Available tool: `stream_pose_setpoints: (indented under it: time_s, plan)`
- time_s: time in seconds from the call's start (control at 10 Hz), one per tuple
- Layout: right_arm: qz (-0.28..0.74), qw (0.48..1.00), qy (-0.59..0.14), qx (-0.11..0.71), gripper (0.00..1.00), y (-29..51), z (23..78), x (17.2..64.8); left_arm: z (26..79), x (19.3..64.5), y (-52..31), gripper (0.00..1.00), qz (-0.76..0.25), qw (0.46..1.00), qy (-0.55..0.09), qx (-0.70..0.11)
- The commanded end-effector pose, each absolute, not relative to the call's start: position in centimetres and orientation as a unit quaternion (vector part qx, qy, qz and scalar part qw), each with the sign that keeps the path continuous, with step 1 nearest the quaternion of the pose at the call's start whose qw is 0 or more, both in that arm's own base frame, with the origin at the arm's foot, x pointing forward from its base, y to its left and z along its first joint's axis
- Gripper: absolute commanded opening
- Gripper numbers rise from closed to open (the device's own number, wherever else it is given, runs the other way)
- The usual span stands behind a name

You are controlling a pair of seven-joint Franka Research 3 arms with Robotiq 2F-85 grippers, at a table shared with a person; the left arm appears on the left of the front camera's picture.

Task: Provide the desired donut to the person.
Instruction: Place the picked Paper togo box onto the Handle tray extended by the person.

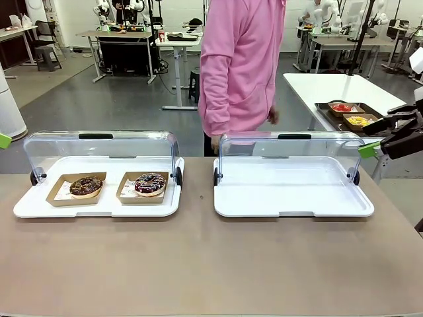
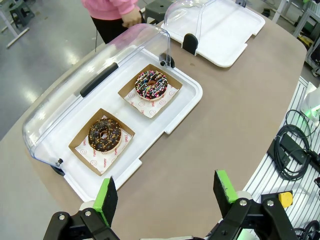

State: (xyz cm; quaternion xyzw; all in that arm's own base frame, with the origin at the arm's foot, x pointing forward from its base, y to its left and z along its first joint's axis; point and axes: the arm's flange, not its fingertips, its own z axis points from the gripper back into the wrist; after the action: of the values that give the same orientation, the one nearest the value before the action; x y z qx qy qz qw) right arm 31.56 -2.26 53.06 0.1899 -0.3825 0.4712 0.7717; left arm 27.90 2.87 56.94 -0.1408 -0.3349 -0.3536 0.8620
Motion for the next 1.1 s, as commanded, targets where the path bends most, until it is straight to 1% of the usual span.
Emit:
stream_pose_setpoints:
  time_s: [0.0, 1.0]
  plan:
    - [0.468, 0.772, -0.383, 0.195, 1.00, -2.68, 52.92, 31.47, 56.82, 27.96, 2.96, 1.00, -0.355, 0.860, -0.337, -0.143]
    - [0.468, 0.772, -0.383, 0.195, 1.00, -2.68, 52.92, 31.47, 56.82, 27.96, 2.96, 1.00, -0.355, 0.860, -0.337, -0.143]
